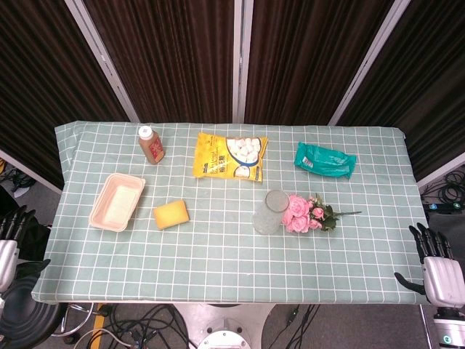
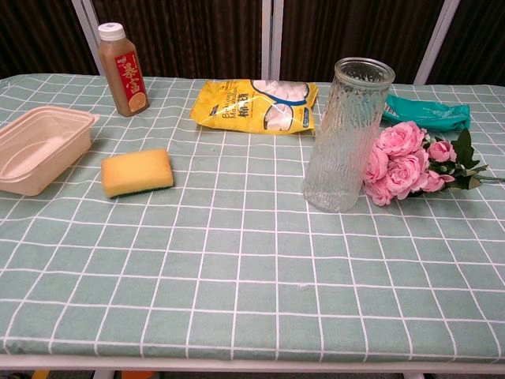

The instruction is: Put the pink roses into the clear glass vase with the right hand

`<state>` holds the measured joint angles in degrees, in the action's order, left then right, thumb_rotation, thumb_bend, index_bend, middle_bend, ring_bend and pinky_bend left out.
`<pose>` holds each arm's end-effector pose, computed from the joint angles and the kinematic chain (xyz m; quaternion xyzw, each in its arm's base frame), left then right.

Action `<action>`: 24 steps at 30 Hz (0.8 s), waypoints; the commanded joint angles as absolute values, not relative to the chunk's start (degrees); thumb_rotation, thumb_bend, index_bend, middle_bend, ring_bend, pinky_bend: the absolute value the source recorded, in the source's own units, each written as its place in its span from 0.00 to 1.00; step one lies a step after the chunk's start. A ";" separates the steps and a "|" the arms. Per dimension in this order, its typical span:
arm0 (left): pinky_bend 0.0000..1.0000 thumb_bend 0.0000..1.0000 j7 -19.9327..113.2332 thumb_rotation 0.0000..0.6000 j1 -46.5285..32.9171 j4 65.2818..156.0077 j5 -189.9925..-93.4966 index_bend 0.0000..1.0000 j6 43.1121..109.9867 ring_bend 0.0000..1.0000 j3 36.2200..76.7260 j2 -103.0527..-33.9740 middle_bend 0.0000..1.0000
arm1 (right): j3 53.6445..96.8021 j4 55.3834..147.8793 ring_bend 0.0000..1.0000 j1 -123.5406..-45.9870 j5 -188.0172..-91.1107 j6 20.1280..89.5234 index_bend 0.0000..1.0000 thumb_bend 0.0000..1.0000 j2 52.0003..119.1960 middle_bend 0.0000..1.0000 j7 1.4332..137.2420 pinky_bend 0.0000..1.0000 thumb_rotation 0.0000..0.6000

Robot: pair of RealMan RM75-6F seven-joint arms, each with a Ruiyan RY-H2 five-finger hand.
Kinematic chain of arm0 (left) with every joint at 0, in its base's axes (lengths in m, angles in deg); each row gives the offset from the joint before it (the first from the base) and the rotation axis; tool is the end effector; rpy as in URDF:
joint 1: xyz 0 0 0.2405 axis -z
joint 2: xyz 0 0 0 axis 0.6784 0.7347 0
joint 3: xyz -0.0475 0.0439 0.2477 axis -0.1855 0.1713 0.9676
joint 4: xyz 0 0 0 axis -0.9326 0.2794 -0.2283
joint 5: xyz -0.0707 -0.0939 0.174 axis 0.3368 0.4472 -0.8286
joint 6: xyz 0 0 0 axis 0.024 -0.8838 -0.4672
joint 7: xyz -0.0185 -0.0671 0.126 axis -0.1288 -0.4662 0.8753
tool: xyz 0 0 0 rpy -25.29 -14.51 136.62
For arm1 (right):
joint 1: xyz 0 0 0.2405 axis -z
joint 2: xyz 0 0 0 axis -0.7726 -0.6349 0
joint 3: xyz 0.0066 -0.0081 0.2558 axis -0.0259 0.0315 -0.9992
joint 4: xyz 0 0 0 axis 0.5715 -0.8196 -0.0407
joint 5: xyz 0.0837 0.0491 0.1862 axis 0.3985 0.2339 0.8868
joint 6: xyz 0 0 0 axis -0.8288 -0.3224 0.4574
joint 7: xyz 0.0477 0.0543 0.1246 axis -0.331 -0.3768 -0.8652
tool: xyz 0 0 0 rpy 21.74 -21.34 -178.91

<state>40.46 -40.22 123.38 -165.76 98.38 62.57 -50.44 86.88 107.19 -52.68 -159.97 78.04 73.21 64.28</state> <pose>-0.3421 0.1662 0.1682 -0.5772 -0.3983 -0.3760 0.6056 -0.3585 -0.1509 0.1400 0.5705 -0.4223 0.3607 0.6050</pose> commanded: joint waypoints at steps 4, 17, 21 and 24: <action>0.10 0.09 40.21 1.00 -40.15 122.85 -166.14 0.07 98.53 0.00 62.64 -50.66 0.00 | 85.67 106.18 0.00 -53.24 -159.43 76.21 0.00 0.04 74.14 0.01 63.15 0.00 1.00; 0.10 0.09 40.48 1.00 -39.94 123.89 -167.00 0.07 99.25 0.00 62.52 -49.92 0.00 | 83.58 109.70 0.00 -56.40 -158.11 69.83 0.00 0.05 71.97 0.01 65.47 0.00 1.00; 0.10 0.09 40.29 1.00 -39.96 123.80 -166.96 0.07 99.10 0.00 62.63 -49.94 0.00 | 82.64 111.99 0.00 -58.35 -157.79 67.42 0.00 0.05 71.29 0.00 68.07 0.00 1.00; 0.10 0.09 40.13 1.00 -39.84 123.40 -166.97 0.07 99.09 0.00 62.54 -50.27 0.00 | 81.22 113.61 0.00 -60.45 -157.19 65.56 0.00 0.05 71.29 0.00 70.75 0.00 1.00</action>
<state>40.15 -39.86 123.42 -166.97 99.09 62.55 -50.26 82.08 112.61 -59.29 -157.63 66.69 71.44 69.44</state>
